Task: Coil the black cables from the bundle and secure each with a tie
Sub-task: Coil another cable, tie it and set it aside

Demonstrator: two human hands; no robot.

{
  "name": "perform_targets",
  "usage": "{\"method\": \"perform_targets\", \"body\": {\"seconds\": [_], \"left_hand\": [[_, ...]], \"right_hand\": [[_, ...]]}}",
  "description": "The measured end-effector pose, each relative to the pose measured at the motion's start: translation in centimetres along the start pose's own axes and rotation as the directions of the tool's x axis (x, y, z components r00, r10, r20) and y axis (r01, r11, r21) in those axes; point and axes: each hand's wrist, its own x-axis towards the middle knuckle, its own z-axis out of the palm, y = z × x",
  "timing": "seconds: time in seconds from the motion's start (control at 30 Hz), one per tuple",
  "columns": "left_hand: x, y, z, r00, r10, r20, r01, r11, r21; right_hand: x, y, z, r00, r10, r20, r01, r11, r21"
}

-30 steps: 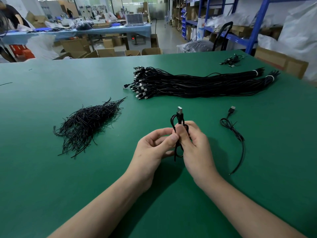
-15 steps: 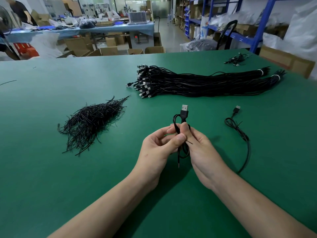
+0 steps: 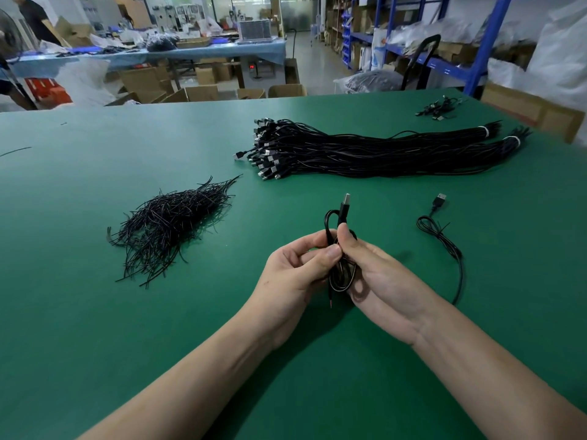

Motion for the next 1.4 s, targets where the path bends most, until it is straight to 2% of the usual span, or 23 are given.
{"method": "perform_targets", "body": {"seconds": [0.27,0.43,0.6,0.8,1.1,1.3,1.4], "left_hand": [[-0.3,0.2,0.3,0.997,-0.06,0.055,0.059,0.998,0.02],[-0.5,-0.2,0.6,0.995,-0.093,0.026,0.093,0.996,-0.001],[-0.7,0.0,0.5,0.996,-0.088,0.003,0.088,0.996,-0.002],[-0.8,0.1,0.2,0.992,-0.09,0.086,0.096,0.993,-0.066],[-0.7,0.4,0.1,0.963,-0.175,0.206,0.193,0.979,-0.072],[-0.8,0.8,-0.3,0.95,-0.207,0.233,0.225,0.973,-0.055],[-0.9,1.0,-0.3,0.935,-0.22,0.279,0.228,0.974,0.007]], "right_hand": [[0.0,-0.4,-0.4,0.994,0.033,0.106,-0.027,0.998,-0.054],[0.2,0.0,-0.4,0.99,0.028,0.137,-0.02,0.998,-0.064],[0.0,0.2,0.4,0.984,-0.073,0.165,0.092,0.989,-0.114],[-0.2,0.0,0.6,0.98,-0.184,0.08,0.196,0.963,-0.185],[-0.5,0.1,0.7,0.973,-0.233,-0.001,0.223,0.935,-0.277],[-0.1,-0.3,-0.1,0.952,-0.294,0.084,0.298,0.836,-0.461],[-0.3,-1.3,-1.0,0.957,-0.231,0.176,0.289,0.821,-0.492]]}}
